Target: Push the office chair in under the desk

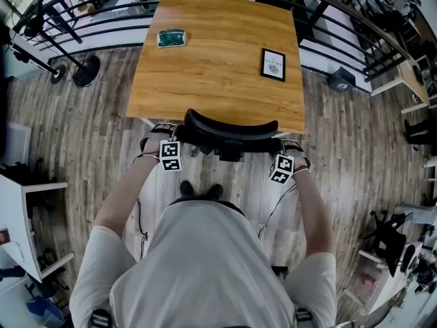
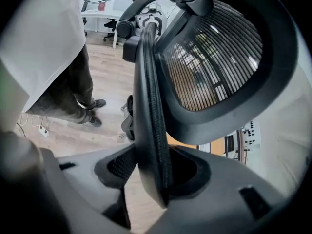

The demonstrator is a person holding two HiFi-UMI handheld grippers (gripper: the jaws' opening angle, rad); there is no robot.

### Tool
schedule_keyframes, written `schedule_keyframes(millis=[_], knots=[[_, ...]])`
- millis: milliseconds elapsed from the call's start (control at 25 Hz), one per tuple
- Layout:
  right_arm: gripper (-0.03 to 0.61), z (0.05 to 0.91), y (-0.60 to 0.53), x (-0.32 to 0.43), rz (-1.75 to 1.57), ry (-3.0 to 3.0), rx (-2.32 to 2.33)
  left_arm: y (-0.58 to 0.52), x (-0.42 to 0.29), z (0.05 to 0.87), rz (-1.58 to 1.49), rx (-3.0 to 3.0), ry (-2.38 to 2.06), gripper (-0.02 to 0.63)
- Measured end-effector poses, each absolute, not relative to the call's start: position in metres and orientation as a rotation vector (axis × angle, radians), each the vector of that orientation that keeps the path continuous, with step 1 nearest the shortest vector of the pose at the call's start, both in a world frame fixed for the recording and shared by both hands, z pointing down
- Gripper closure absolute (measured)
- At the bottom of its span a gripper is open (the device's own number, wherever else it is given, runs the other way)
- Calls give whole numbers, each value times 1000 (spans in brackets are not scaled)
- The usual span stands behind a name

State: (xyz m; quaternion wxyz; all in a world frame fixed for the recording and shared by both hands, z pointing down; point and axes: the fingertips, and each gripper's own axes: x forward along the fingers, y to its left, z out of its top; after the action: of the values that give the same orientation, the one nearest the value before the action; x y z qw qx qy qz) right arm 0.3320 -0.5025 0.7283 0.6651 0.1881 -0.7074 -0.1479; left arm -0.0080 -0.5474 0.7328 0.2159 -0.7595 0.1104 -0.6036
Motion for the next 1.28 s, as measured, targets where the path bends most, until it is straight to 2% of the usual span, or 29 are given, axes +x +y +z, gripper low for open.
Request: schedule_keyframes(millis=[320, 560, 1080, 1280], knots=[[399, 690, -487, 328, -321, -1643, 462, -539, -2, 700, -1598, -2274, 369, 357], [399, 651, -479, 306, -157, -1819, 560, -533, 8, 662, -1499, -2446, 426, 351], [400, 553, -486, 287, -73, -2058, 980, -521, 30, 556, -1027, -2848, 684, 353], [400, 511, -483, 278, -1, -2178, 1170, -526, 27, 506, -798, -2947, 854, 388]])
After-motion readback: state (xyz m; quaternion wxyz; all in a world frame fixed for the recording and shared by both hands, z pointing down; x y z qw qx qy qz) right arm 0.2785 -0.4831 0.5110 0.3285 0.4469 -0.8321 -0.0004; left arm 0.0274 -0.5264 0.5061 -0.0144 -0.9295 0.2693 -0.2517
